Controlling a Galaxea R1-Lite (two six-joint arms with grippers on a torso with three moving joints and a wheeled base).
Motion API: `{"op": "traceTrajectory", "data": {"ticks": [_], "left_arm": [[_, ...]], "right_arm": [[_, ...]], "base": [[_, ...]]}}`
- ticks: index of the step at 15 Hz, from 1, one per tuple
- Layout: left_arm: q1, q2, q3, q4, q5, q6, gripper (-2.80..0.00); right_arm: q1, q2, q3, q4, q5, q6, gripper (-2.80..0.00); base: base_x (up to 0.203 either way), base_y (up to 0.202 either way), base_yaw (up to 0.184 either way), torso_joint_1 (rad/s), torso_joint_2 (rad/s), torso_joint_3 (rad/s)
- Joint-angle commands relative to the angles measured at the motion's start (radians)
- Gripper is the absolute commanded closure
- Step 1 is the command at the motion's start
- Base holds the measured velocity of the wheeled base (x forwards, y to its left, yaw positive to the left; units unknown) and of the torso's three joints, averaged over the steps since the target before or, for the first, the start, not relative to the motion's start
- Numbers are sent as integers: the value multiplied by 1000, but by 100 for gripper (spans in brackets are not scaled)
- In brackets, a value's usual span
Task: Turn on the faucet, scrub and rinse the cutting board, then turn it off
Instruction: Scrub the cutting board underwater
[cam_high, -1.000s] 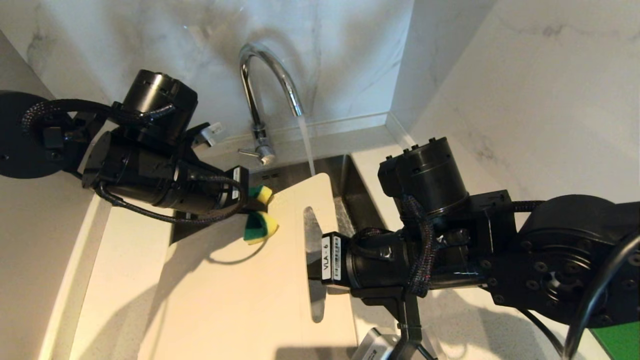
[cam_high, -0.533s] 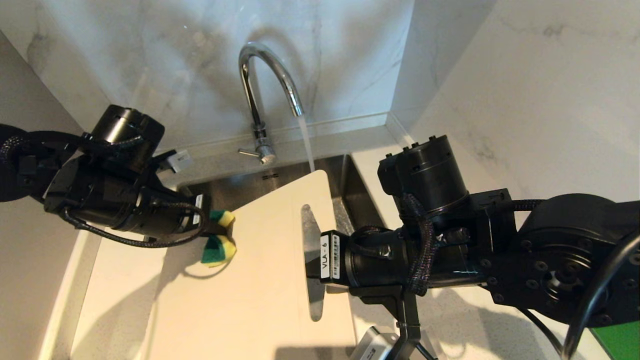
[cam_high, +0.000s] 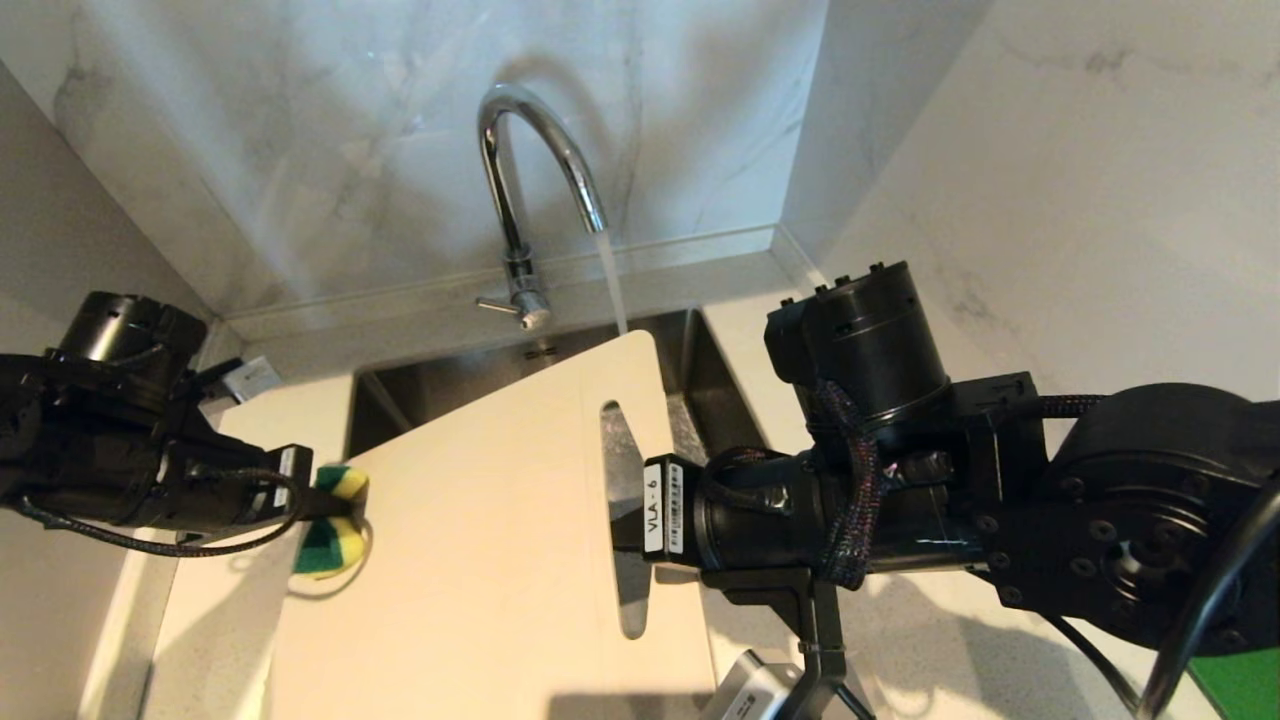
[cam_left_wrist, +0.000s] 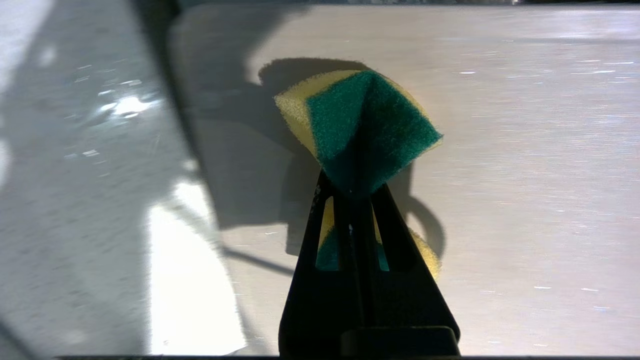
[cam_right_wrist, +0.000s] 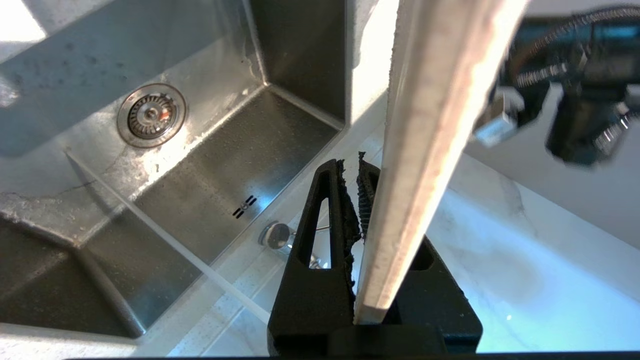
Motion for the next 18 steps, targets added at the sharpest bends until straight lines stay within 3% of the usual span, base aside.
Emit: {"op": "traceTrajectory", "data": {"ticks": [1,4,8,11,13,15,18], "left_arm": [[100,-15,45,-4,-30,34,0],[214,-5,59,-5,-102,88,0],[241,-31,58,-7,-111,108,0],[235,-96,-71,23,-113,106,0],[207,-132,-226,138,-113,94,0],[107,-152,-370,276,-111,49,0],[-201,-165,-400,332,-60,-84,0]], "right_arm": [[0,-5,1,2,3,-14,0],[0,-5,4,2,3,-14,0],[0,-5,7,2,3,-12,0],[0,-4,9,2,0,-12,0],[-1,-2,11,1,0,-12,0],[-1,-4,1,0,-2,-11,0],[-20,-5,-1,-1,-2,-11,0]], "base": [[0,0,0,0,0,0],[0,0,0,0,0,0],[0,0,0,0,0,0],[0,0,0,0,0,0],[0,0,0,0,0,0],[0,0,0,0,0,0],[0,0,0,0,0,0]]}}
